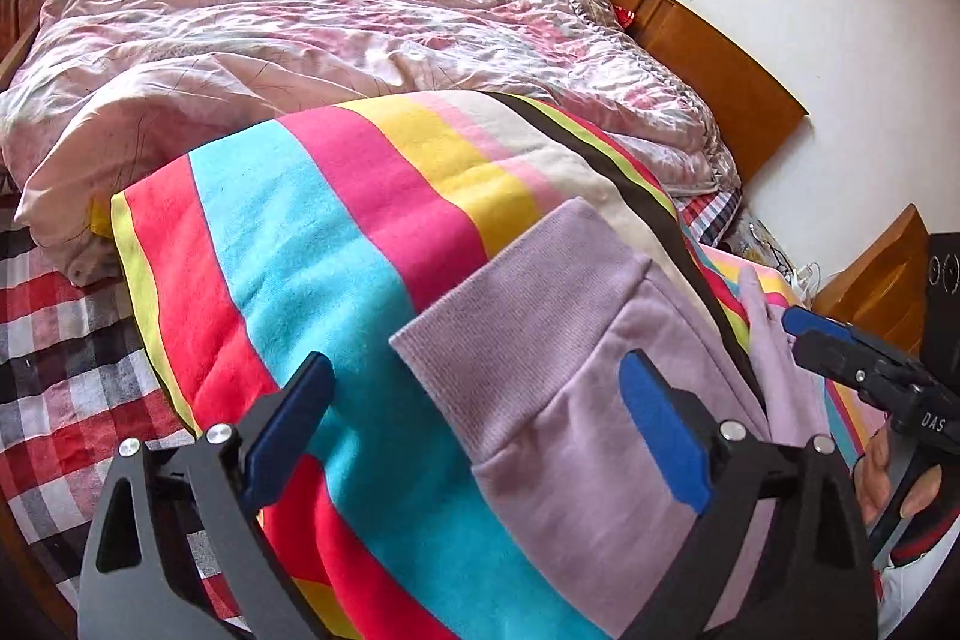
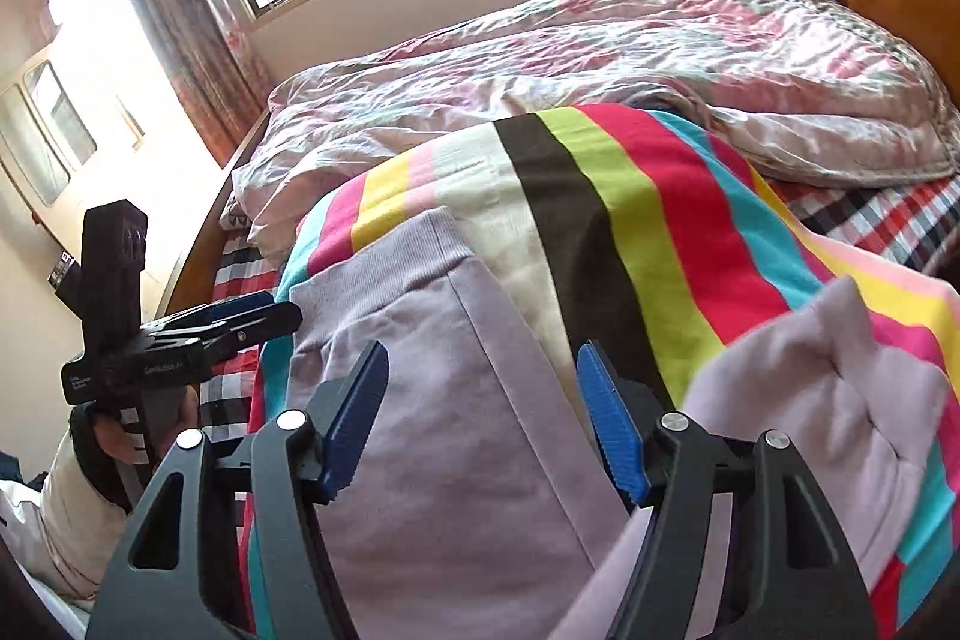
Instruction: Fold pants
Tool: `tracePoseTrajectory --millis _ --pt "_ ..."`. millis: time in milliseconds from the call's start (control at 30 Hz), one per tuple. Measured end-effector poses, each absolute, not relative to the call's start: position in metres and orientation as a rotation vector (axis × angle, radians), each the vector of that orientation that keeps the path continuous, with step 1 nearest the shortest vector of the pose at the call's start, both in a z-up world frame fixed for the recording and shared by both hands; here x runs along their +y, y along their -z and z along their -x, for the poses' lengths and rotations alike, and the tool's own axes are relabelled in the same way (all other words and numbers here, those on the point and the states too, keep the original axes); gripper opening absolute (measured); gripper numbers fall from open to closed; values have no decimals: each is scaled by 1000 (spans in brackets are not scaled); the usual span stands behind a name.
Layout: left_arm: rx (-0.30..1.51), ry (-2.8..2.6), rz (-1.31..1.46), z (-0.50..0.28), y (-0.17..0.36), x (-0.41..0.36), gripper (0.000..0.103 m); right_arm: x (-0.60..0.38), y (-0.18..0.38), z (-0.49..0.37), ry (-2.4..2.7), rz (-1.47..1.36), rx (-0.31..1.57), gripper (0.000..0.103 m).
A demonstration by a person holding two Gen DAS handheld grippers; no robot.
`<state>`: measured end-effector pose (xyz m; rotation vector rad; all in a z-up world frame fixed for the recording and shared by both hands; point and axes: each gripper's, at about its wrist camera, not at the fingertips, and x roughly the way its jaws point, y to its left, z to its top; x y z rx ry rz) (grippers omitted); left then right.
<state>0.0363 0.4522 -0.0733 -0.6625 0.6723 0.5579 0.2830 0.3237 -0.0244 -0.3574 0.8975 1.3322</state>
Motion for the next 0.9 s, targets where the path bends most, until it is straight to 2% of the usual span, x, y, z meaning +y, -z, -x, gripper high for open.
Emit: tracePoseTrajectory --millis 67,233,267,300,433,500,533,567,767,867,900 --pt "685 -564 657 -47 79 458 87 359 33 -284 -1362 394 896 62" --pt "719 -548 581 -64 86 458 87 397 66 -291 -1355 440 974 53" --pt "735 -553 556 -69 87 456 84 394 66 -290 -1371 435 971 40" --pt "751 -560 523 -71 87 452 81 392 64 -286 -1397 429 974 32" --pt "786 -569 447 -72 91 442 68 384 58 -267 -1378 522 888 17" --pt "764 -563 448 -70 91 444 42 383 56 -267 -1355 518 869 13" --pt "754 -561 457 -67 88 445 21 382 55 -267 -1348 517 855 13" --pt "740 -551 470 -63 84 447 7 381 53 -264 -1341 515 837 13" --pt "633 -572 415 -49 45 438 5 380 31 -255 -1311 475 748 12" --pt "687 -592 409 -59 52 440 6 388 49 -261 -1271 485 803 12" --pt "725 -600 422 -64 61 444 6 392 59 -262 -1266 500 843 16"
